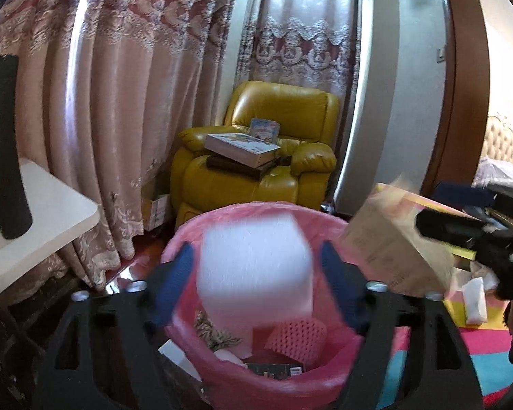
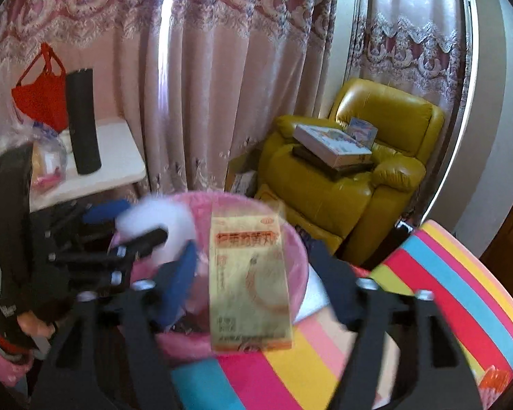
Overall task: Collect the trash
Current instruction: 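Carry foam block and medicine box to the wastebasket and release both, then move both tools back over the table toward the remaining trash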
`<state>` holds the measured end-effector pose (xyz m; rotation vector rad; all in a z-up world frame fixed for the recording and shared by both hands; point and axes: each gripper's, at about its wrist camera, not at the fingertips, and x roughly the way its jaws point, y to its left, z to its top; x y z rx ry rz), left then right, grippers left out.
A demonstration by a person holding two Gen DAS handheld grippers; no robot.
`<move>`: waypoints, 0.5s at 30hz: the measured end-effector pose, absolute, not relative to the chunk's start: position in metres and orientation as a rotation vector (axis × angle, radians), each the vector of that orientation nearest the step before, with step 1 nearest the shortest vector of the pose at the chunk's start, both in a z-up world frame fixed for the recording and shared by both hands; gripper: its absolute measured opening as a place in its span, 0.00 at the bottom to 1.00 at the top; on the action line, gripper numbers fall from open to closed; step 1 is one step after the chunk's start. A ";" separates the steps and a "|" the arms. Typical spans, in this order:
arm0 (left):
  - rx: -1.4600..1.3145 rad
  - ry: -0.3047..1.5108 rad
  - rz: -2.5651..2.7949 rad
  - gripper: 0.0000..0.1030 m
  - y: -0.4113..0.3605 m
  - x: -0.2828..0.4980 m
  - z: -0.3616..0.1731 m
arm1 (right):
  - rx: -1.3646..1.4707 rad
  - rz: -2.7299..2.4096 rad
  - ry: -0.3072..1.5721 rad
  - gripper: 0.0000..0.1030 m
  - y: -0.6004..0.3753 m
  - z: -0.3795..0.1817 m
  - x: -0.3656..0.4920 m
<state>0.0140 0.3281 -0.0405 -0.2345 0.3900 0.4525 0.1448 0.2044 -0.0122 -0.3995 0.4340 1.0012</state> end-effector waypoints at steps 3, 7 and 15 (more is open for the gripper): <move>-0.250 0.374 0.487 0.85 0.330 0.004 -0.043 | -0.345 0.992 0.426 0.75 0.194 -0.004 0.149; -0.257 0.386 0.506 0.88 0.326 -0.006 -0.046 | -0.317 0.946 0.390 0.75 0.158 0.006 0.151; -0.230 0.362 0.406 0.88 0.281 -0.008 -0.040 | -0.319 0.850 0.366 0.75 0.065 0.000 0.136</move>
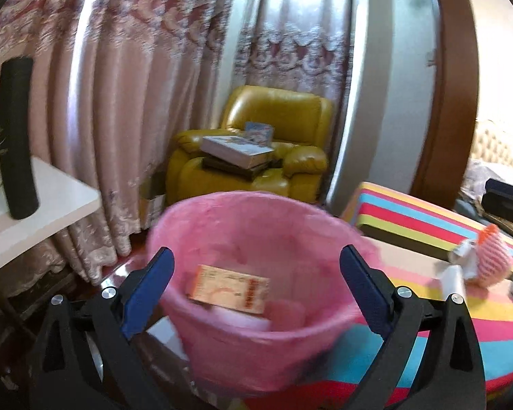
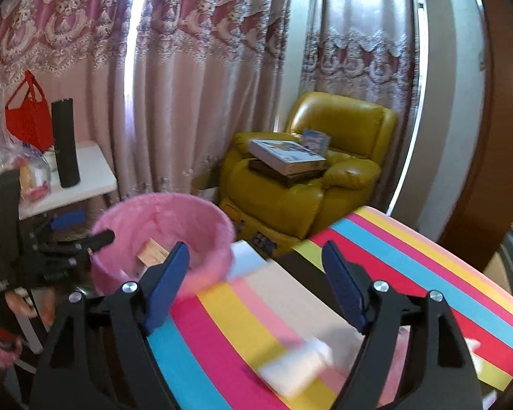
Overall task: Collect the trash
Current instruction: 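Move both tools back over the table toward the remaining trash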
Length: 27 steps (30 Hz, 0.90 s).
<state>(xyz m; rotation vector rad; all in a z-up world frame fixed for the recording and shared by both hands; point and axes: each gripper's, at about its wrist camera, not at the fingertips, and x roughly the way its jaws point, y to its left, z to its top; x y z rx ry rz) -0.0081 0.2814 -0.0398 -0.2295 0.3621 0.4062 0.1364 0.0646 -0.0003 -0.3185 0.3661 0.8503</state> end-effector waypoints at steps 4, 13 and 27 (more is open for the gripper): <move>-0.191 0.367 0.297 0.88 0.241 0.008 -0.036 | -0.290 0.770 0.364 0.76 0.010 -0.007 0.132; -0.068 0.415 0.096 0.89 0.137 0.066 -0.041 | -0.161 0.580 0.462 0.80 -0.098 -0.043 0.136; -0.028 0.467 -0.009 0.89 0.080 0.118 -0.065 | -0.062 0.338 0.512 0.80 -0.185 -0.078 0.143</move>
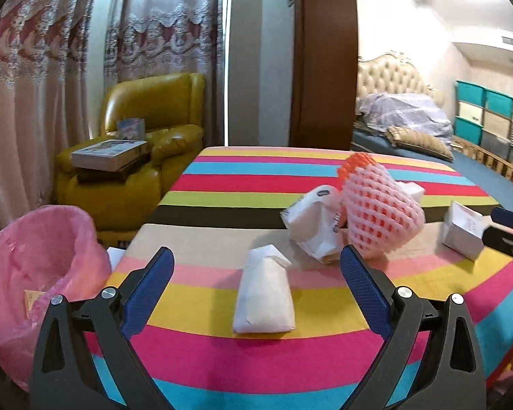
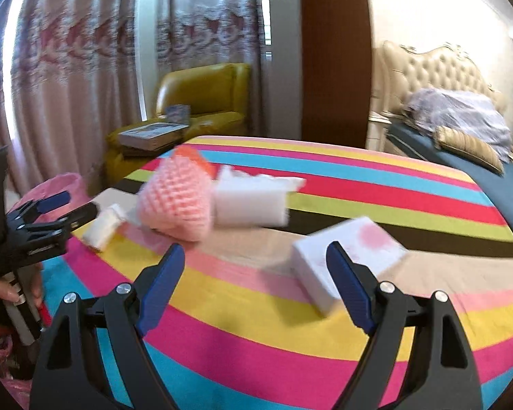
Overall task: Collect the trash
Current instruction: 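Move both tools back over the table toward the remaining trash, then grasp the white tissue packet with the left tool while the right tool grasps the white tissue box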
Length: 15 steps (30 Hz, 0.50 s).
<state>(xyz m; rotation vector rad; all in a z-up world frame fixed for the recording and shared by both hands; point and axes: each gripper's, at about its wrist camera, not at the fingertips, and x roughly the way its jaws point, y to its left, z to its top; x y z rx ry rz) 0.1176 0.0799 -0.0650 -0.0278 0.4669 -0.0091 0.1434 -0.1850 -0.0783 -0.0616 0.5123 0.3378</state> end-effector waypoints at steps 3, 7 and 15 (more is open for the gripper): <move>-0.059 0.484 -0.043 0.89 0.086 0.120 -0.066 | -0.047 0.262 0.522 0.81 -0.195 -0.084 0.146; -0.128 0.536 -0.049 0.89 0.096 0.128 -0.069 | -0.014 0.188 0.567 0.84 -0.204 -0.091 0.154; -0.133 0.507 -0.047 0.89 0.098 0.122 -0.068 | -0.050 0.129 0.662 0.87 -0.194 -0.099 0.173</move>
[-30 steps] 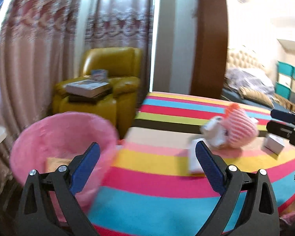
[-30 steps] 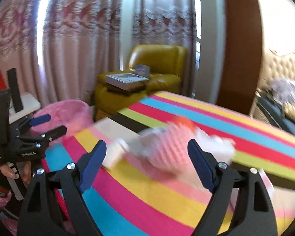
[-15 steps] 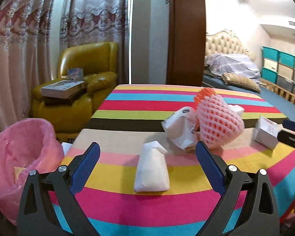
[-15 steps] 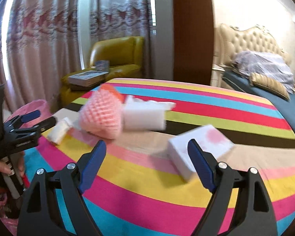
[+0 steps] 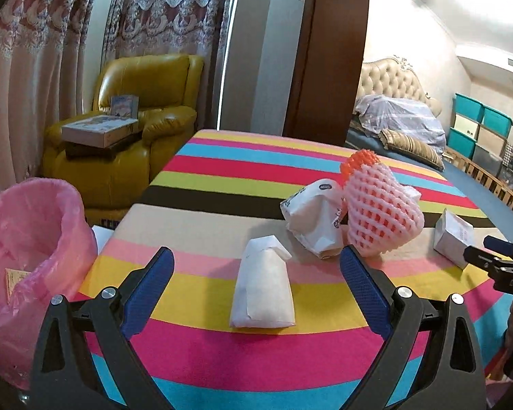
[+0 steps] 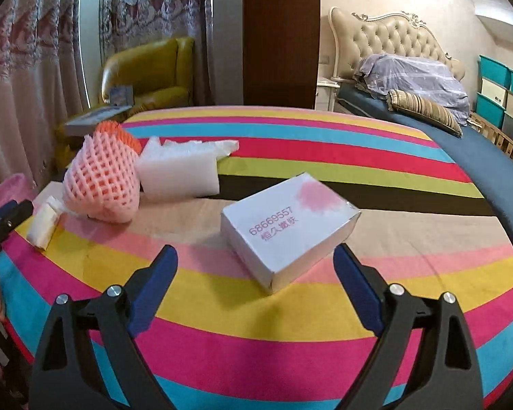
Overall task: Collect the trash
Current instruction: 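Grasp the white tissue packet with the left tool while the right tool grasps the white tissue box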
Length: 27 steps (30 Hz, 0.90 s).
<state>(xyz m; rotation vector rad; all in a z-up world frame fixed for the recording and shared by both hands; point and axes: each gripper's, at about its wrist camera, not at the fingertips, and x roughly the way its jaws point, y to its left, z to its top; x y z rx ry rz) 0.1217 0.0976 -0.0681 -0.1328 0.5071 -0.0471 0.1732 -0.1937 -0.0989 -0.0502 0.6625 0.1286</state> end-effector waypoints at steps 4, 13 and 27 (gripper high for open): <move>-0.149 0.493 -0.049 0.89 0.101 0.119 -0.067 | -0.042 0.141 0.735 0.87 -0.188 -0.104 0.193; -0.162 0.480 -0.050 0.89 0.103 0.117 -0.066 | -0.047 0.073 0.735 0.89 -0.182 -0.097 0.252; -0.161 0.465 -0.054 0.89 0.104 0.114 -0.066 | -0.007 0.006 0.782 0.89 -0.189 -0.107 0.229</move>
